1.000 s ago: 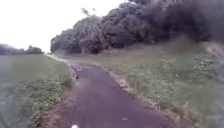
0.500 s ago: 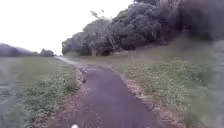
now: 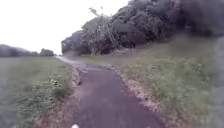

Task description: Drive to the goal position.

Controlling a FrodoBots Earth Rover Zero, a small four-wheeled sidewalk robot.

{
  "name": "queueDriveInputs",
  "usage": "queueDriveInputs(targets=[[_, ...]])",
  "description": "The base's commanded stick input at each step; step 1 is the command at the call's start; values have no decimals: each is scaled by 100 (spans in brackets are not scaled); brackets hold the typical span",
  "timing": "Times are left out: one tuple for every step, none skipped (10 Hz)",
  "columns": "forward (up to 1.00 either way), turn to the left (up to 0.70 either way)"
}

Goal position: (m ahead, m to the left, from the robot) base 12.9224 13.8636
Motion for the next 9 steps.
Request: queueDriveInputs(targets=[[70,0],[70,0],[70,1],[70,2],[70,35],[70,35],[70,29],[70,14],[70,0]])
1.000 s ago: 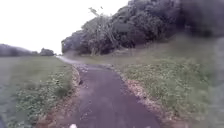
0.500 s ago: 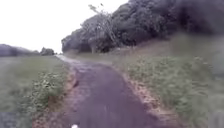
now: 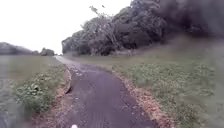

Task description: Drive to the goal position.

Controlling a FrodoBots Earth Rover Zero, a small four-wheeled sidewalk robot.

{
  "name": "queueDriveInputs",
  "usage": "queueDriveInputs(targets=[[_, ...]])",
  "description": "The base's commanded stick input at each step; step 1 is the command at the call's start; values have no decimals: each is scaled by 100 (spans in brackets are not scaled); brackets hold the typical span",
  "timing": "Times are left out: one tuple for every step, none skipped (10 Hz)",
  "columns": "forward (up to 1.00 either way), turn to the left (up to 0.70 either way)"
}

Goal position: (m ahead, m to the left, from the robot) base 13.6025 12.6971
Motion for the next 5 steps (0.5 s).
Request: queueDriveInputs(targets=[[70,0],[70,0],[70,15],[70,29],[70,35]])
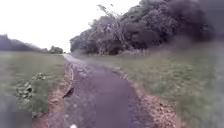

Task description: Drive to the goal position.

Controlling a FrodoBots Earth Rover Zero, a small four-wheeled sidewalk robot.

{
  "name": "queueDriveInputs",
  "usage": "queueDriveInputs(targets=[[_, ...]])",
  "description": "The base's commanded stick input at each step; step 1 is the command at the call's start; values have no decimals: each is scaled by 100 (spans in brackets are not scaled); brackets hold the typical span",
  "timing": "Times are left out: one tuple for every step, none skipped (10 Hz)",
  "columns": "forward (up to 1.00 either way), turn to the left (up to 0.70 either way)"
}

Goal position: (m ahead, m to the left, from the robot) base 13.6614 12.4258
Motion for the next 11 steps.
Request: queueDriveInputs(targets=[[70,35],[70,25],[70,13],[70,0],[70,0],[70,0],[70,0],[70,0],[70,20],[70,31],[70,35]])
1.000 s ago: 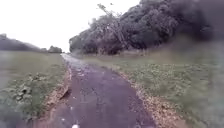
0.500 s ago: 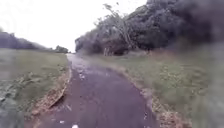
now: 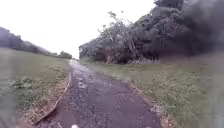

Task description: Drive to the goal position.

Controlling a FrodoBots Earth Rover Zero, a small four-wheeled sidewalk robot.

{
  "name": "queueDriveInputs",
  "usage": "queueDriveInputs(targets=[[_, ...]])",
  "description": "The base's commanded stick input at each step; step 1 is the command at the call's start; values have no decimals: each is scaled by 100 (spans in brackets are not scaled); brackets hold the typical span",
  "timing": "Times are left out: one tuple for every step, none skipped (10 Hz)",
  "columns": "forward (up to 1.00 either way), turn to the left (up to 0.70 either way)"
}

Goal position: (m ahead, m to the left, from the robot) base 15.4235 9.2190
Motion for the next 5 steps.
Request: queueDriveInputs(targets=[[70,34],[70,2],[70,1],[70,0],[70,0]])
